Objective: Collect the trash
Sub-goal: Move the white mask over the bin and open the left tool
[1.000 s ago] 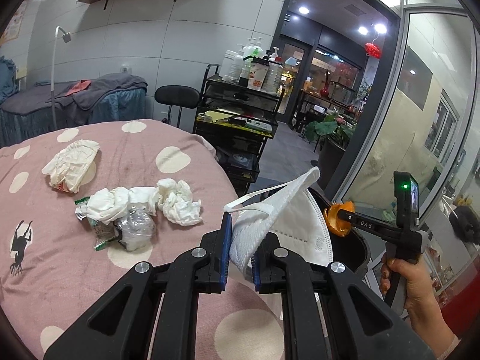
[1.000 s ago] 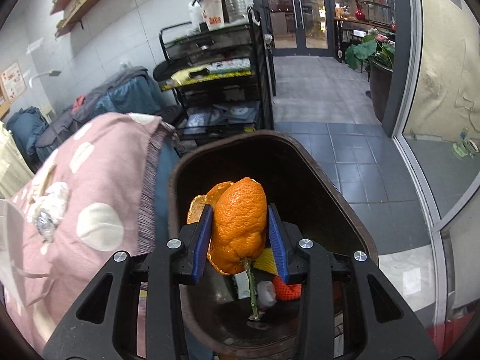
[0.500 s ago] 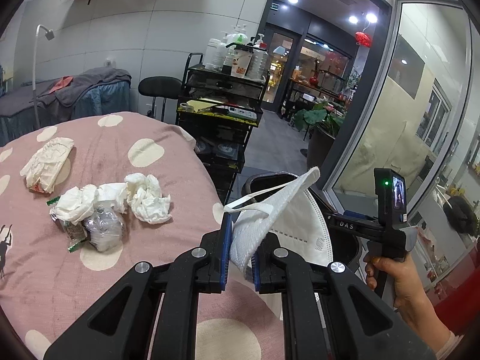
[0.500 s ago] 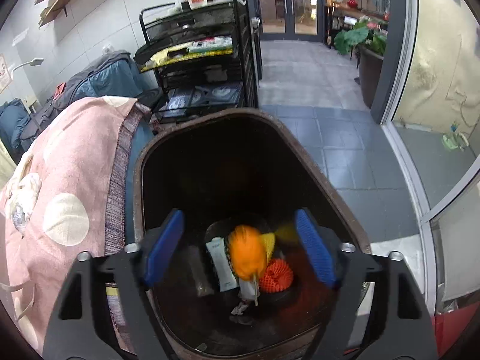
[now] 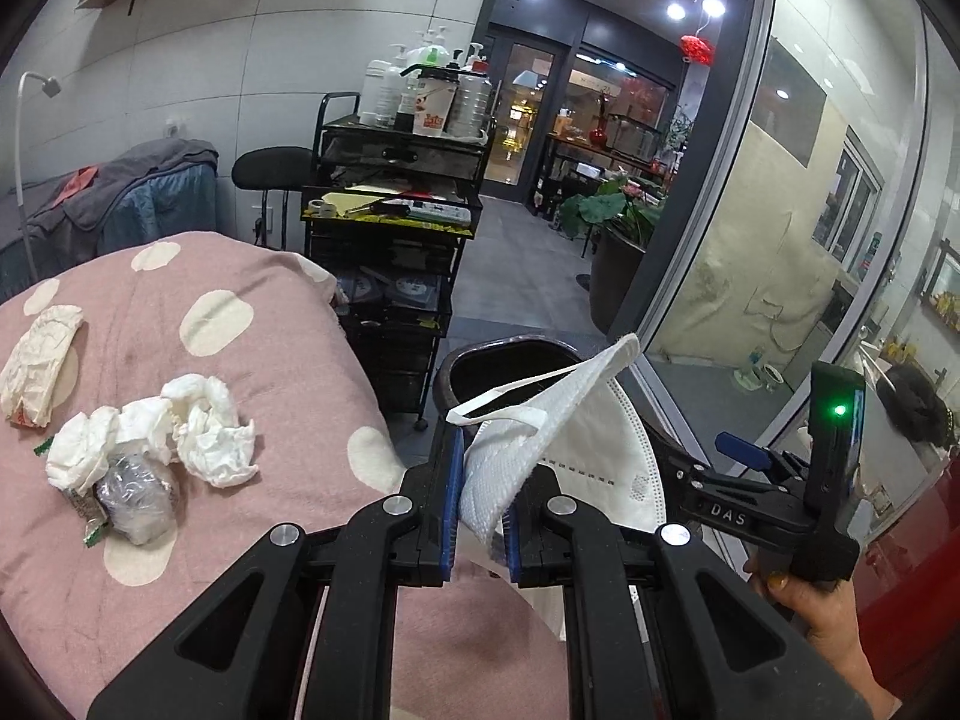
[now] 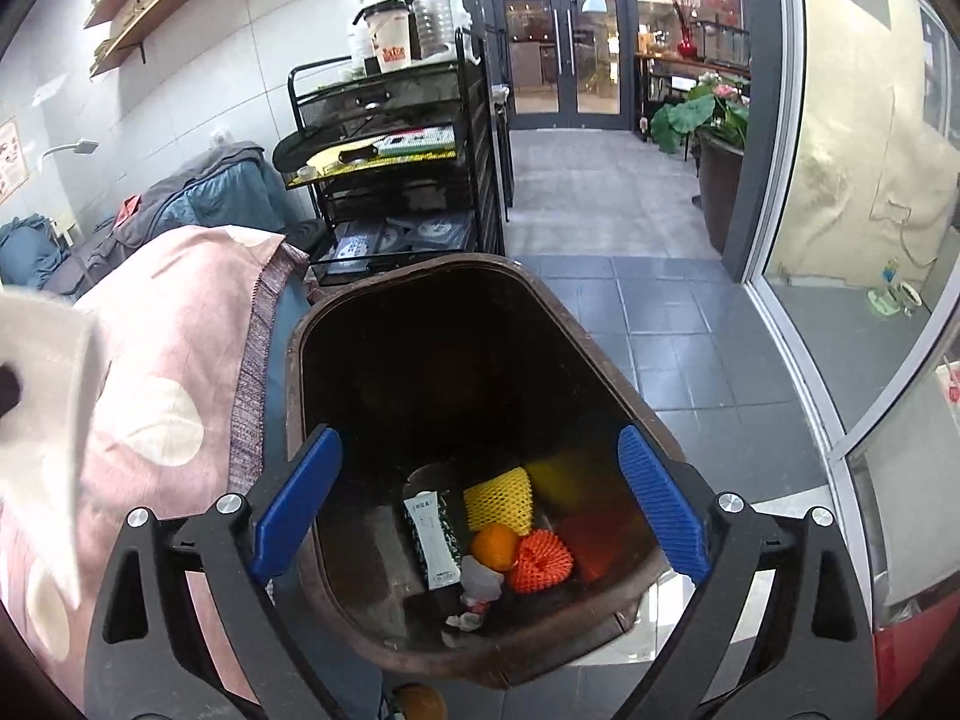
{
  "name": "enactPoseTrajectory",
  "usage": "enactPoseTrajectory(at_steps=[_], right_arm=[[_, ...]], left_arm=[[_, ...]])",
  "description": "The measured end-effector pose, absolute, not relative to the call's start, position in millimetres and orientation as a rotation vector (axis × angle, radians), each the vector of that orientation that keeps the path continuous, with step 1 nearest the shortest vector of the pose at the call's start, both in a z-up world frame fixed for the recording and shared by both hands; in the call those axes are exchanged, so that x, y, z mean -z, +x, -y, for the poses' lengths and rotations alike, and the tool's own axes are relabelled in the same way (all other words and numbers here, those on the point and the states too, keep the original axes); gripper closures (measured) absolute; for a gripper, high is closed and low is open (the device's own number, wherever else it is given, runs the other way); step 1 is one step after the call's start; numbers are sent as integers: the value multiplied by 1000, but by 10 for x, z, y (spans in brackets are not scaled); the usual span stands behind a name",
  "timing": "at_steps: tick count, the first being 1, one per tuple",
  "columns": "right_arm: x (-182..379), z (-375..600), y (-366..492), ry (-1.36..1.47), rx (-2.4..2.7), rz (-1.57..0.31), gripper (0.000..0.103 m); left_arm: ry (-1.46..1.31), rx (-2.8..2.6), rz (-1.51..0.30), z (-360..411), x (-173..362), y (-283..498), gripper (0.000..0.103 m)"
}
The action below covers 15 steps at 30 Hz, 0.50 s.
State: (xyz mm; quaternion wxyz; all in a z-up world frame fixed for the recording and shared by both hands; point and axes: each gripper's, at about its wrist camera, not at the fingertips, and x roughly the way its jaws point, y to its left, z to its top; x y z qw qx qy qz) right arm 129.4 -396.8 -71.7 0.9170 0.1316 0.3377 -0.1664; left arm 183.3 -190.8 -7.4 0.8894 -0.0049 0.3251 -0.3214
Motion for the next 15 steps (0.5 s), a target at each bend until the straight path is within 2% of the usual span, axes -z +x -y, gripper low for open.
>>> enactPoseTrajectory(at_steps=[15], right_arm=[[671,3962,875,253,370,-638,7]], left_arm=[[74,712,-731,2567,120,2181,91]])
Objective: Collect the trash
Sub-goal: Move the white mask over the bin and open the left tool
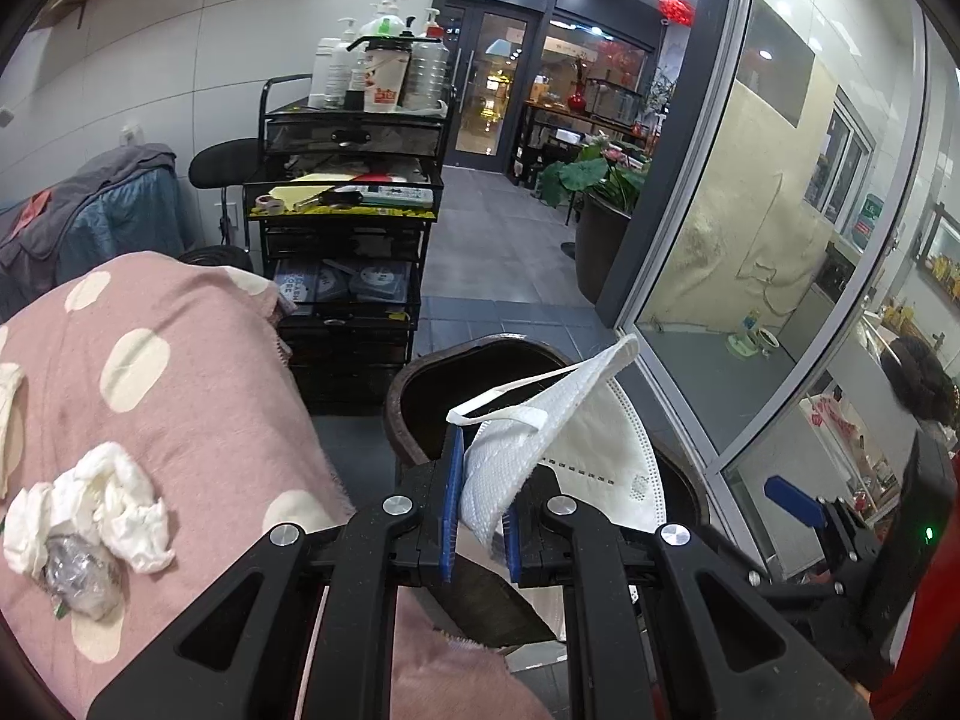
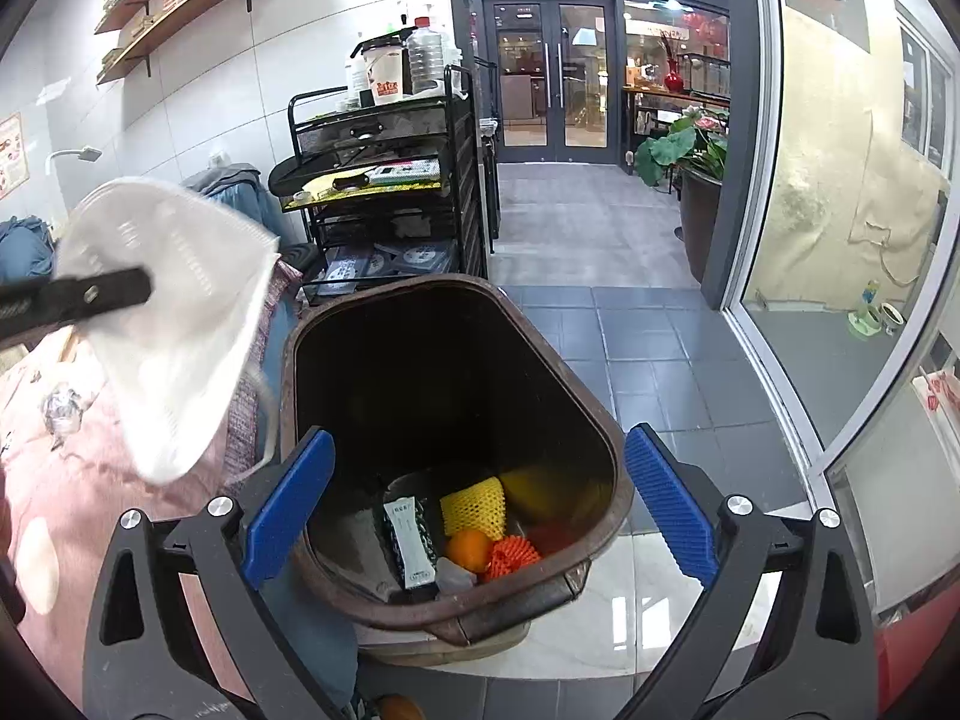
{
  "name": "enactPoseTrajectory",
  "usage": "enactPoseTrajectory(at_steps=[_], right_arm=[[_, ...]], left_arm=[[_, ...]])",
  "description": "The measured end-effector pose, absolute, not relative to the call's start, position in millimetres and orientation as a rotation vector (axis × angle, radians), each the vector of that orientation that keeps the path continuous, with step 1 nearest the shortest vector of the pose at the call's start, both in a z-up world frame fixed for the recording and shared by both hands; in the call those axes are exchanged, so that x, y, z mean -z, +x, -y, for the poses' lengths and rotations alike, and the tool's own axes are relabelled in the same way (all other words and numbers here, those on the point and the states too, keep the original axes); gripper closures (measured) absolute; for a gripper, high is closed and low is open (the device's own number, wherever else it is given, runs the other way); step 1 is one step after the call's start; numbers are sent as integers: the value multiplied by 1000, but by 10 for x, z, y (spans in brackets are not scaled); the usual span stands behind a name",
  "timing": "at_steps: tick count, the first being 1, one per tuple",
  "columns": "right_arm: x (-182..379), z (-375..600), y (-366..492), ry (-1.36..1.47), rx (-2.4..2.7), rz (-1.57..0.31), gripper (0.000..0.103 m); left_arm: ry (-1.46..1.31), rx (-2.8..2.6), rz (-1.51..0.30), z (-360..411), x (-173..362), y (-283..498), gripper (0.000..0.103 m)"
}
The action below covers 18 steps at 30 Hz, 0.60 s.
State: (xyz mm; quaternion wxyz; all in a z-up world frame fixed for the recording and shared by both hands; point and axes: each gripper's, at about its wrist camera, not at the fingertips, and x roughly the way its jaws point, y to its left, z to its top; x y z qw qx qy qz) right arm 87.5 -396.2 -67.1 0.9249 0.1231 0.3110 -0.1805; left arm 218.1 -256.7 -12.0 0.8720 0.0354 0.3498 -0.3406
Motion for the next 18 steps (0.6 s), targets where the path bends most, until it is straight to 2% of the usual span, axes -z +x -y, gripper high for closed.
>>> enactPoseTrajectory(at_steps=[18], right_arm=[[745,3917,708,265,372,-656,7]], left_arm=[[192,740,-849,3328,369,2423,91]])
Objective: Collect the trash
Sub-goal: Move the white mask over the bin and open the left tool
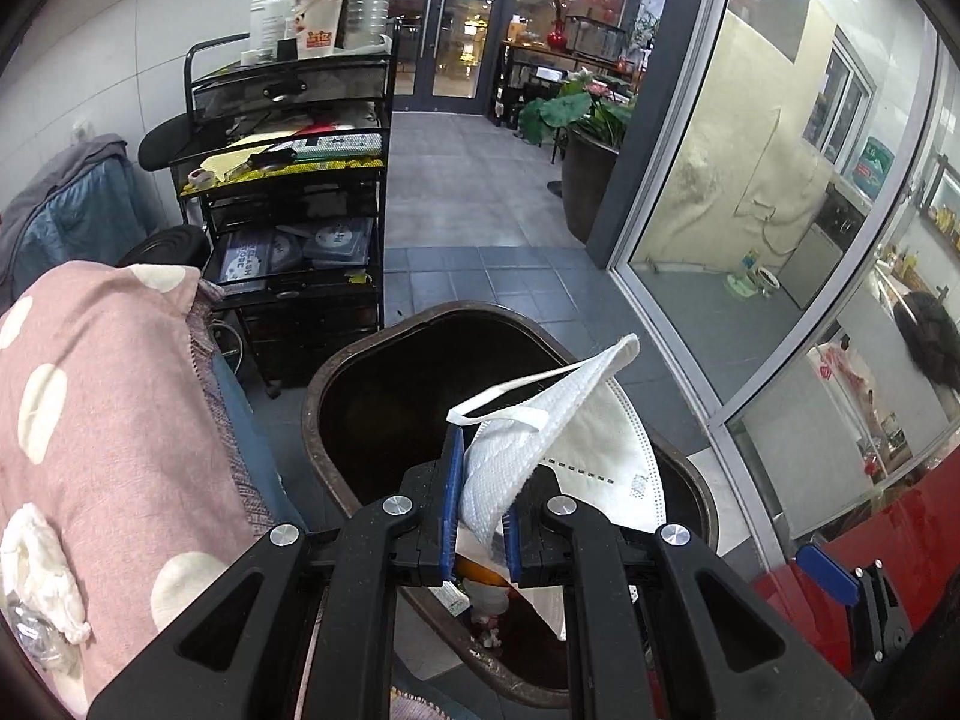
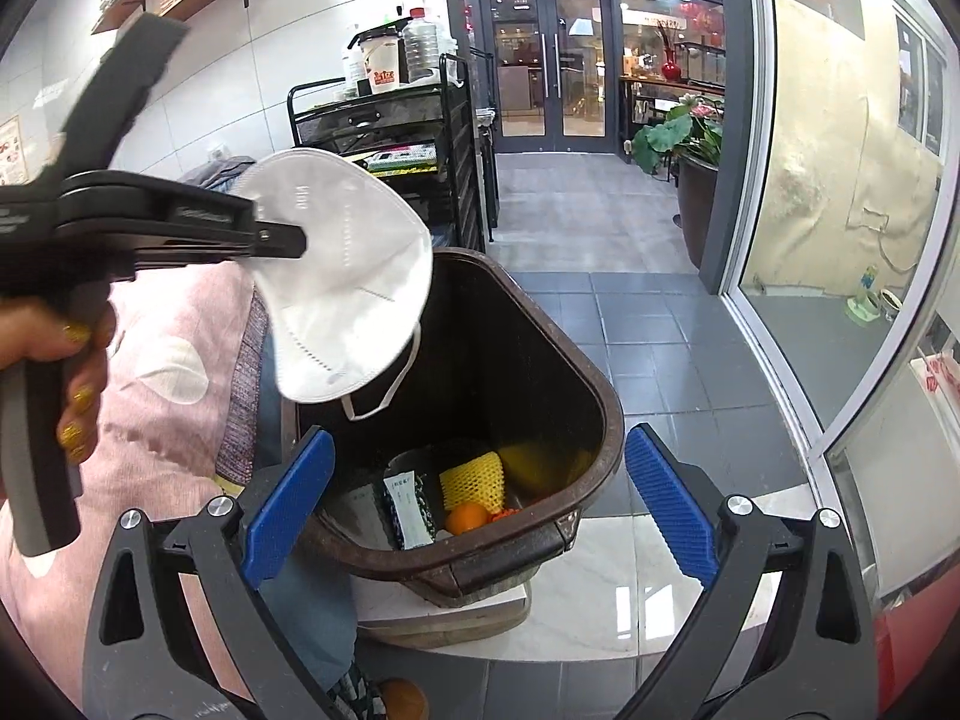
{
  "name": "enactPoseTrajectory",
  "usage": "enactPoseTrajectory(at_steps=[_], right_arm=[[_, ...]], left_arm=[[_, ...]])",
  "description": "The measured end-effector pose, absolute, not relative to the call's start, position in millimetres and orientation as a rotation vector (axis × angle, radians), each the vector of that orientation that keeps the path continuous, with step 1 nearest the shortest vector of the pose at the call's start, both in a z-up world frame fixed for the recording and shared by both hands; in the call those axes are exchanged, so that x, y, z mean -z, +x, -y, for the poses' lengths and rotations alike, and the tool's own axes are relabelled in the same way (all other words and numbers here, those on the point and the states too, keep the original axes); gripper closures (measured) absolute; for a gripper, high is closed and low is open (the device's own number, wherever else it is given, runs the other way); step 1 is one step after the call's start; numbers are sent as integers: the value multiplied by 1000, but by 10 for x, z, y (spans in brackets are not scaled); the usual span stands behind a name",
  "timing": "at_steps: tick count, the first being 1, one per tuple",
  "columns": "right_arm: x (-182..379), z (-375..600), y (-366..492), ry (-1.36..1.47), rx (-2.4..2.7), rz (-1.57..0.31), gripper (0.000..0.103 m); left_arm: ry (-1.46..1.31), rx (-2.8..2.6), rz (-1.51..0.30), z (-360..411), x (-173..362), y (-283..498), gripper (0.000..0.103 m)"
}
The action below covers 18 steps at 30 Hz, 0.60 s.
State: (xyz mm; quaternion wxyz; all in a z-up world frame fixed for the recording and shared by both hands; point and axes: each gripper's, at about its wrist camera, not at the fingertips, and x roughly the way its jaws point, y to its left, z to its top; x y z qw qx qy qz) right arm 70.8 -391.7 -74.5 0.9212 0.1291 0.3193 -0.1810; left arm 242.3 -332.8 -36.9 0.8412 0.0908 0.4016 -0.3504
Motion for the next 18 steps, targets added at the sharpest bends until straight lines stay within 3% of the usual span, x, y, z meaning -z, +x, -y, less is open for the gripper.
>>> enactPoseTrajectory(at_steps=[5,7,8,10,12,18], right_arm=[[784,3916,671,271,372,-663,7],[799,3915,668,272,371,-669,7],[808,3922,668,277,369,-671,7],[821,3921,671,285,363,-676,7],[837,3905,671,286,358,-681,7],[856,3867,661,285,349,-688,7]], left_arm=[[248,738,-860,3469,422,2425,91],[272,730,-868,3505,451,2429,86],[277,725,-870,3521,458,2442,81],[273,723,-866,3524,457,2453,38],[261,722,-840,3515,439,2437,22],[298,710,-826,3517,442,2426,11]])
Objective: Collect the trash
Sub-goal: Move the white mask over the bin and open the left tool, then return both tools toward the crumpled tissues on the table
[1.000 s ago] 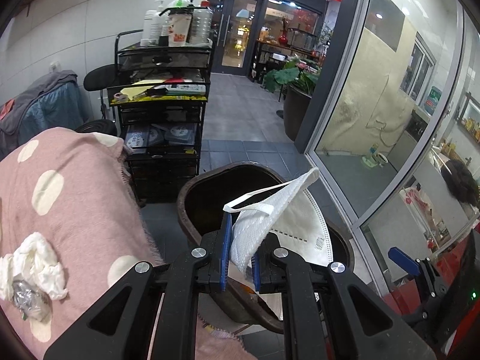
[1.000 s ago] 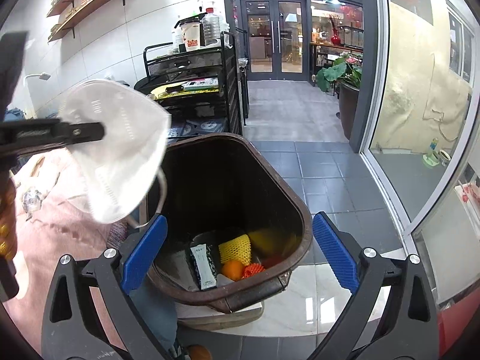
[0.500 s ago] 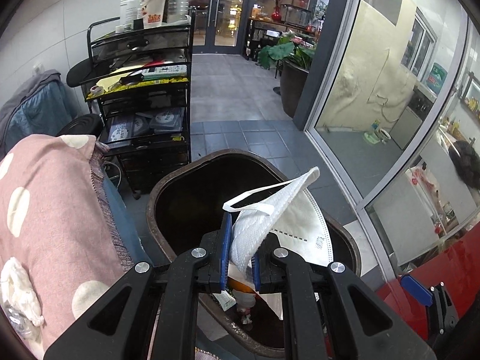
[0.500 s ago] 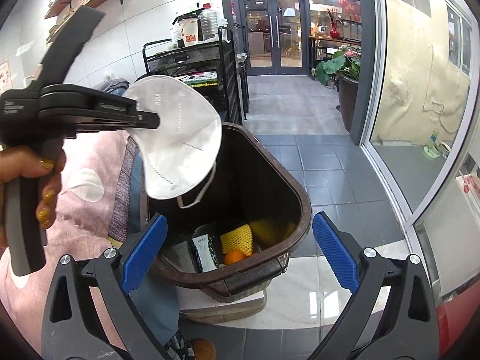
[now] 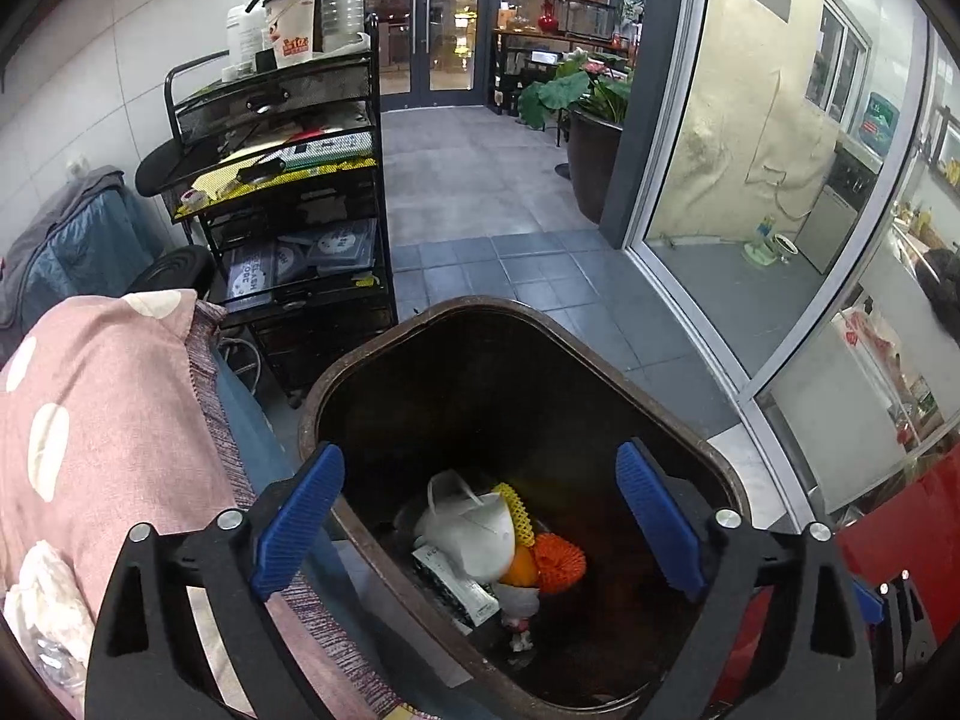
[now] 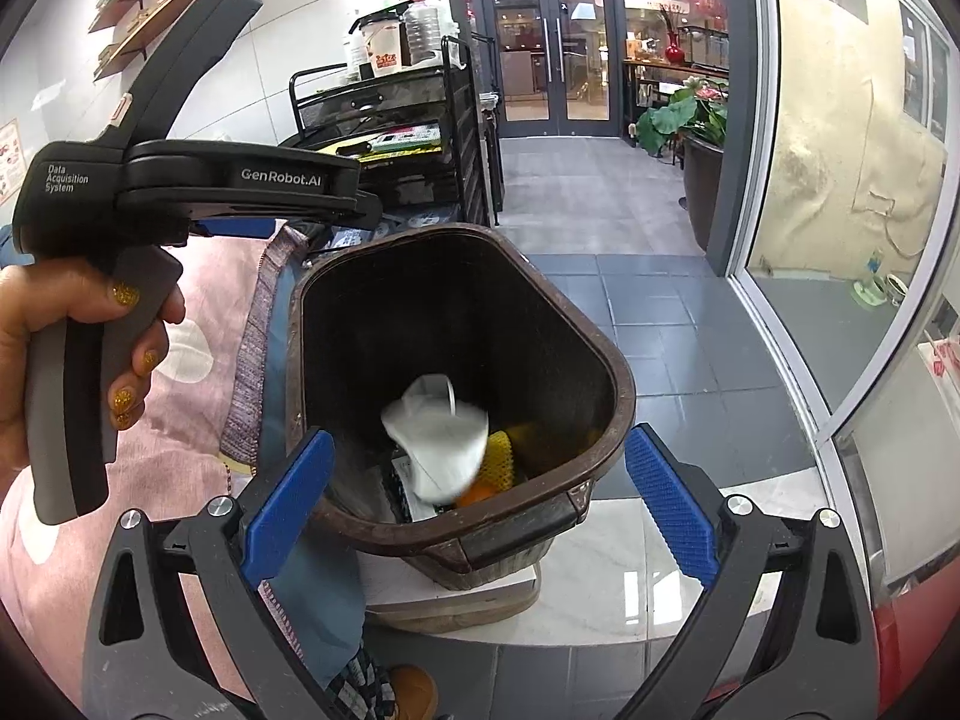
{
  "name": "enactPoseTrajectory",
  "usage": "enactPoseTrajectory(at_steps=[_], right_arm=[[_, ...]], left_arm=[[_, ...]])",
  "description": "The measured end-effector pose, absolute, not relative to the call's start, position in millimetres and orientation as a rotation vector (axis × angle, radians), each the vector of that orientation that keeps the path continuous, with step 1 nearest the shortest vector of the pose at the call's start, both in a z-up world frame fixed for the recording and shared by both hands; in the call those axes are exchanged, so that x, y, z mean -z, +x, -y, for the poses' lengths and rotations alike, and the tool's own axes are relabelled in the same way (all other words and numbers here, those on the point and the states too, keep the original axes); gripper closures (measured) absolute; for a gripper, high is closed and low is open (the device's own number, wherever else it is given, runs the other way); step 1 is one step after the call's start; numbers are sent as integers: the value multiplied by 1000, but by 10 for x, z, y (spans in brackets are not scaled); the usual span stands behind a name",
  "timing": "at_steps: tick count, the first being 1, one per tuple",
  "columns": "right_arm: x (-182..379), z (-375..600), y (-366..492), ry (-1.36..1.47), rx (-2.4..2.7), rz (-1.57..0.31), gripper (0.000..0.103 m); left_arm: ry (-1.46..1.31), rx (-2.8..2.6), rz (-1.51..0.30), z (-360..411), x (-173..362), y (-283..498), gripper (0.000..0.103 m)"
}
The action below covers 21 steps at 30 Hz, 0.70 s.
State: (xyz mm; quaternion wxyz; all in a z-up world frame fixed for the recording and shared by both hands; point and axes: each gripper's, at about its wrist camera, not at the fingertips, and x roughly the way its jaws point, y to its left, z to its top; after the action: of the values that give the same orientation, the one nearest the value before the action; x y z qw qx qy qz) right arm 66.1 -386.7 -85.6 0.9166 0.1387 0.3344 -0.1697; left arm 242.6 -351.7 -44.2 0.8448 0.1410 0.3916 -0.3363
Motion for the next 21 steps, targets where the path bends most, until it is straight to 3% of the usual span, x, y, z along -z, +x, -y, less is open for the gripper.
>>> enactPoseTrajectory(at_steps=[21], right_arm=[[828,3654,814,273,289,-699,6]], left_arm=[[119,653,-648,2647,76,1975,6]])
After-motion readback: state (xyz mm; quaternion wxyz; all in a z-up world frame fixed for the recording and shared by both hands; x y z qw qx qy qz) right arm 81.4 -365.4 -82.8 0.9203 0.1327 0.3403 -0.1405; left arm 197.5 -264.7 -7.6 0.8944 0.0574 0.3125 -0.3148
